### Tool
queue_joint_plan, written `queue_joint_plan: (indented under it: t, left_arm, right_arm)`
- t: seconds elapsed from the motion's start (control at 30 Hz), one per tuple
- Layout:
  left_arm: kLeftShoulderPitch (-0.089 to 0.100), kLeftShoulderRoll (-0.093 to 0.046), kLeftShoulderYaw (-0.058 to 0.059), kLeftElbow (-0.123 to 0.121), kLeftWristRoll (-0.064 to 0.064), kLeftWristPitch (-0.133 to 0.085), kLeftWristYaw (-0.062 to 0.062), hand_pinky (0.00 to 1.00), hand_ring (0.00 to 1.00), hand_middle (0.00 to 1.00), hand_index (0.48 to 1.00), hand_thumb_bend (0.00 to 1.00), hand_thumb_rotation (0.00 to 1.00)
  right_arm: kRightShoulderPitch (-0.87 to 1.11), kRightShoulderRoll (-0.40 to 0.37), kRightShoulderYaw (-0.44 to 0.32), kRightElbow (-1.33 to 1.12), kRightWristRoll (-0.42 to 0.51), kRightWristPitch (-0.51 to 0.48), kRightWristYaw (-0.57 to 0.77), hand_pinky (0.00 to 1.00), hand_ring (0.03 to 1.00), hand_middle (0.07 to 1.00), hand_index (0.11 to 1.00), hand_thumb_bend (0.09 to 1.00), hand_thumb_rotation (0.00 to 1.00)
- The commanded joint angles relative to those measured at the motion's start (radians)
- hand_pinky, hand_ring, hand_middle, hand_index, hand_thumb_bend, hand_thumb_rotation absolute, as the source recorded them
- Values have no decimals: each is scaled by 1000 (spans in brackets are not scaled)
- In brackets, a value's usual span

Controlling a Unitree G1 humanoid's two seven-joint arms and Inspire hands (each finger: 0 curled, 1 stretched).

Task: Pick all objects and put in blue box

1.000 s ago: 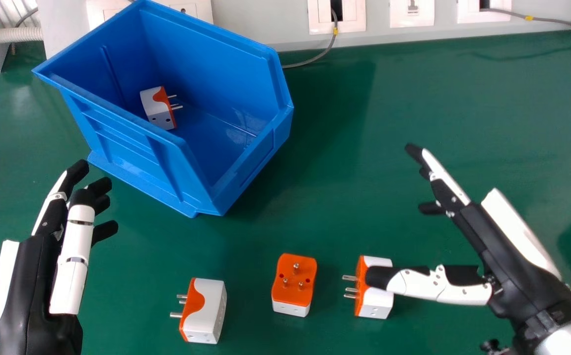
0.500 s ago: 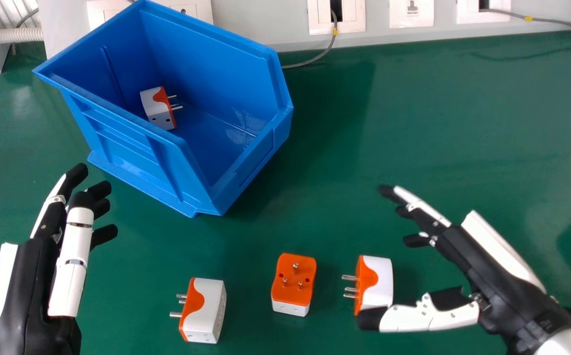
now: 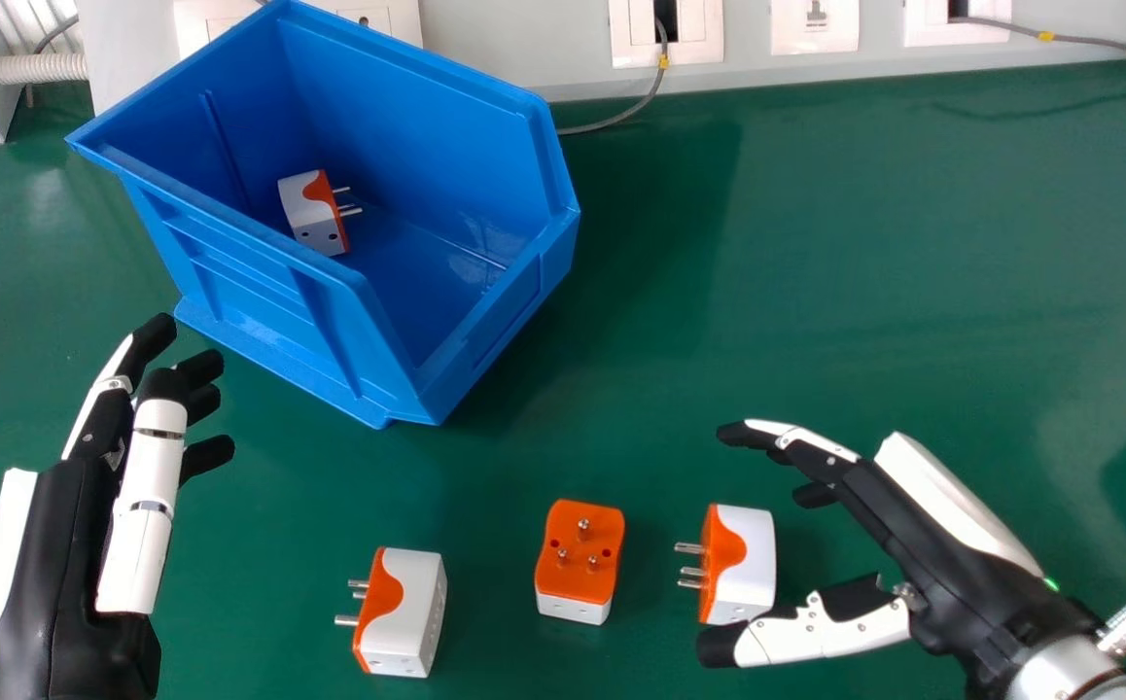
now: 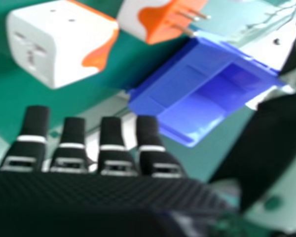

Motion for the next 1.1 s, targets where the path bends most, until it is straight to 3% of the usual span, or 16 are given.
queue_joint_plan:
  t: [0.0,0.6,0.9,1.07]
  left_arm:
    - [-6,11,12,-7,-4,-12,0,778,856,851,907,314,902]
    - [-18,9,14,-7,-7,-7,-2,778,856,851,908,311,904]
    - [-23,10,17,-14,-15,5,-2,778,856,851,908,304,906]
    - [-29,8,16,-22,-18,21,1,778,857,851,908,302,908]
  right_arm:
    - [-17,5,2,7,-10,-5,-20,789,883,872,832,843,317]
    - [-62,-8,64,101,-161,-35,-97,771,860,857,816,814,266]
    - [-79,-25,100,123,-280,-23,-117,767,845,850,806,797,257]
    - [-89,-32,112,129,-334,-9,-118,771,842,848,800,789,273]
